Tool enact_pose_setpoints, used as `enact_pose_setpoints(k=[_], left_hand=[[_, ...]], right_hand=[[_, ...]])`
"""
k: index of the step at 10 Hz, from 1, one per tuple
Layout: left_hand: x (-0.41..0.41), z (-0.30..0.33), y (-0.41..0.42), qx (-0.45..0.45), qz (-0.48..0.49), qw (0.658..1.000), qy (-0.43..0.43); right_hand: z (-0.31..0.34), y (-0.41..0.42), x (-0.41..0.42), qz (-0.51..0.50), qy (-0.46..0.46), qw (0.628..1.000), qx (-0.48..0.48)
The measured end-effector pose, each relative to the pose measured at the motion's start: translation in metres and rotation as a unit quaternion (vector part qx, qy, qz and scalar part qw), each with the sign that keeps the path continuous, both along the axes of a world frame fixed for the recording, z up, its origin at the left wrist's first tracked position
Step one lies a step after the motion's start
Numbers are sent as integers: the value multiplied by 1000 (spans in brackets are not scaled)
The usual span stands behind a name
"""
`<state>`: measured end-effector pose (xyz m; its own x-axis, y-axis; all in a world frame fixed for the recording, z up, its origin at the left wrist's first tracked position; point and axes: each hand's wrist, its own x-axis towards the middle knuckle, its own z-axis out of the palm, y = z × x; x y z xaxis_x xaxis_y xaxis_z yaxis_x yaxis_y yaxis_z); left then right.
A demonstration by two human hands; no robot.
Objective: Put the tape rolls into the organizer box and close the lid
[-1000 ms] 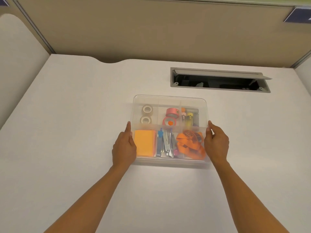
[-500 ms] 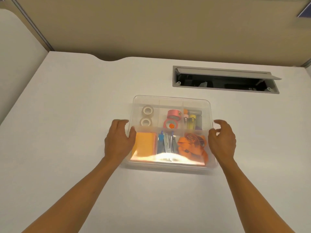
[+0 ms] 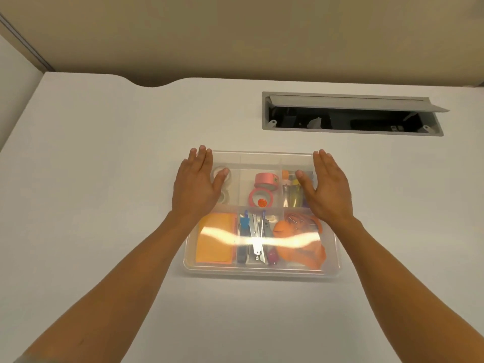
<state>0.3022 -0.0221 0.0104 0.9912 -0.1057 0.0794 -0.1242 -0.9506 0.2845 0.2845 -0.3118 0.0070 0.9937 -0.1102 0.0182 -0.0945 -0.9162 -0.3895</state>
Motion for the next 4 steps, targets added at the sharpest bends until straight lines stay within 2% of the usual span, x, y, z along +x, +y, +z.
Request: enact_pose_setpoints(k=[2, 3, 4], left_hand=[[-2, 5, 0, 2, 6, 1000, 18], [-5, 11, 0, -6, 7, 1000, 18], [-12, 23, -2, -14, 14, 1000, -19]], right_hand=[[3, 0, -4, -11, -4, 1000, 23], [8, 0, -9, -34, -28, 996, 72], [18, -4, -20, -79, -86, 983, 142]])
